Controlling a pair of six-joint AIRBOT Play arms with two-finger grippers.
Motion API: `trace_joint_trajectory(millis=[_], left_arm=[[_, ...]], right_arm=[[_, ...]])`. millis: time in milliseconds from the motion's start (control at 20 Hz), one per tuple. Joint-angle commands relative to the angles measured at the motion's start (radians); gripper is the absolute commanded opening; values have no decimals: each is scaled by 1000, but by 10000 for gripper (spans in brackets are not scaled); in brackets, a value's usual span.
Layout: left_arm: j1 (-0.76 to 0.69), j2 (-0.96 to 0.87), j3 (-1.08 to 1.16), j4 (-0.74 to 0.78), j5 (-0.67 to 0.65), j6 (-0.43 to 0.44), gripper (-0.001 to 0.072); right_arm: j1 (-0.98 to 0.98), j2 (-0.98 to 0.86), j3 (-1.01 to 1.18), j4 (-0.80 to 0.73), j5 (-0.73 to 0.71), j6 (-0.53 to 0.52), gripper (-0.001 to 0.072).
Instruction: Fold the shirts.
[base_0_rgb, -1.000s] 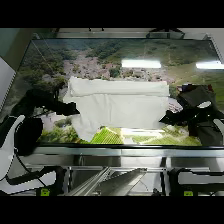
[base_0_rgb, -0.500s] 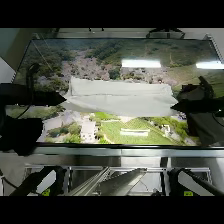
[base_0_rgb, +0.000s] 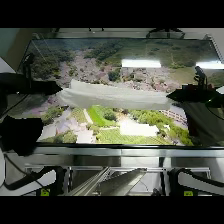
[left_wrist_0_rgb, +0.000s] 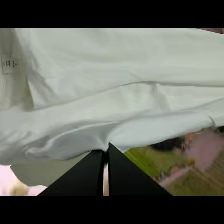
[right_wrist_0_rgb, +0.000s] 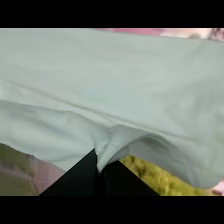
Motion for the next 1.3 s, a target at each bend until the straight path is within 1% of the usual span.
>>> trace_joint_trajectory(millis=[0, 200, 300, 450, 550, 650, 700, 750, 800, 850, 900, 1000, 1050, 1100, 1150, 1250], left_arm=[[-43, -225, 175, 0, -23, 28, 18], [-61, -442, 390, 26, -19, 32, 18], [-60, -527, 465, 26, 12, 23, 18], [-60, -639, 563, 26, 52, 22, 18], [-74, -701, 626, 25, 89, 22, 19], [-84, -739, 678, 23, 125, 19, 20], [-90, -747, 705, 25, 139, 10, 22], [-90, -747, 734, 25, 155, 9, 161], [-84, -747, 772, 25, 174, -5, 555], [-76, -746, 814, 24, 192, -36, 697], [-66, -737, 842, 22, 215, -52, 696], [-42, -678, 810, 23, 220, -66, 696], [-29, -639, 769, 23, 210, -72, 696], [-14, -604, 732, 22, 211, -79, 695], [1, -569, 694, 22, 219, -86, 695], [27, -504, 615, 22, 228, -90, 695]], right_arm=[[34, -143, 64, 13, -90, 10, 20], [33, -215, 68, 4, -172, 2, 20], [33, -244, 68, 6, -202, -14, 21], [31, -285, 68, 0, -213, -20, 21], [31, -291, 67, -31, -214, -15, 20], [32, -290, 68, -36, -214, -16, 26], [31, -285, 71, -36, -211, -16, 134], [26, -274, 87, -34, -186, -15, 366], [17, -261, 117, -36, -142, -15, 502], [4, -244, 152, -37, -96, -3, 533], [-12, -230, 179, -55, -71, 35, 533], [-50, -229, 213, -153, -32, 167, 534], [-66, -241, 214, -170, 4, 188, 535], [-79, -260, 214, -166, 48, 189, 561], [-85, -280, 214, -167, 79, 198, 660], [-80, -315, 214, -167, 103, 199, 665]])
